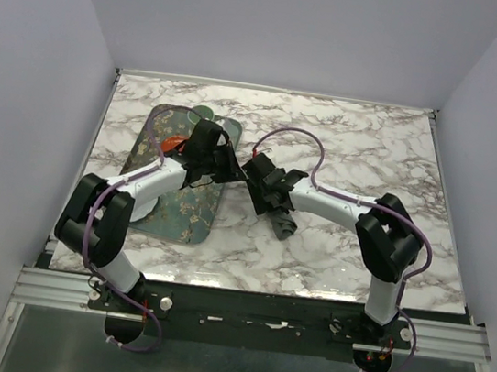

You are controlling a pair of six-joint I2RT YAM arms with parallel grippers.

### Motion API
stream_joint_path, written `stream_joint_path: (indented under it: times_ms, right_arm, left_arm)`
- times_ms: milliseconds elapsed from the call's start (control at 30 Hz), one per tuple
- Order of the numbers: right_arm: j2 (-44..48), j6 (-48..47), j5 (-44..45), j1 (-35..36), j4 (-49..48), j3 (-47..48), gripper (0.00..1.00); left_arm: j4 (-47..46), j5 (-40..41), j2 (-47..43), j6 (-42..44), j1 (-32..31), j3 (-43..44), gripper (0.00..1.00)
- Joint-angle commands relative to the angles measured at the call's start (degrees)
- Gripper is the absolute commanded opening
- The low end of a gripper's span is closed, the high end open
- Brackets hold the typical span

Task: Fold the napkin, place the utensils inside, and roll it up
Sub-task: Roll the napkin with the utensil

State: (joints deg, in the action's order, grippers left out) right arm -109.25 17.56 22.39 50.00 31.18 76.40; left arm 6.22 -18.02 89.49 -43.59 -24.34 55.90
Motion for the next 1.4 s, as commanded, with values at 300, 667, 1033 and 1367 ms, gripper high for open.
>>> stream_joint_path:
  times_ms: [300, 667, 1033, 1367]
  right_arm:
    - [-3.9, -1.7, 4.9, 2.3, -0.3, 4.7, 0.71]
    - [-8.0, -3.5, 8.4, 2.2, -0.5, 5.8, 0.7]
    - [-6.5, -2.8, 9.9, 1.9, -1.6, 2.6, 0.49]
    - [1.2, 1.2, -8.4, -7.3, -8.3, -5.4, 0.4]
  left_arm:
    - [-0.8, 4.7, -6.3, -2.9, 5.2, -6.3, 0.13]
    - [0.3, 3.6, -10.0, -1.8, 8.9, -8.2, 0.14]
    - [0.1, 3.1, -10.3, -1.6, 9.0, -7.9, 0.14]
    - [-3.0, -2.6, -6.2, -2.0, 8.2, -6.9, 0.14]
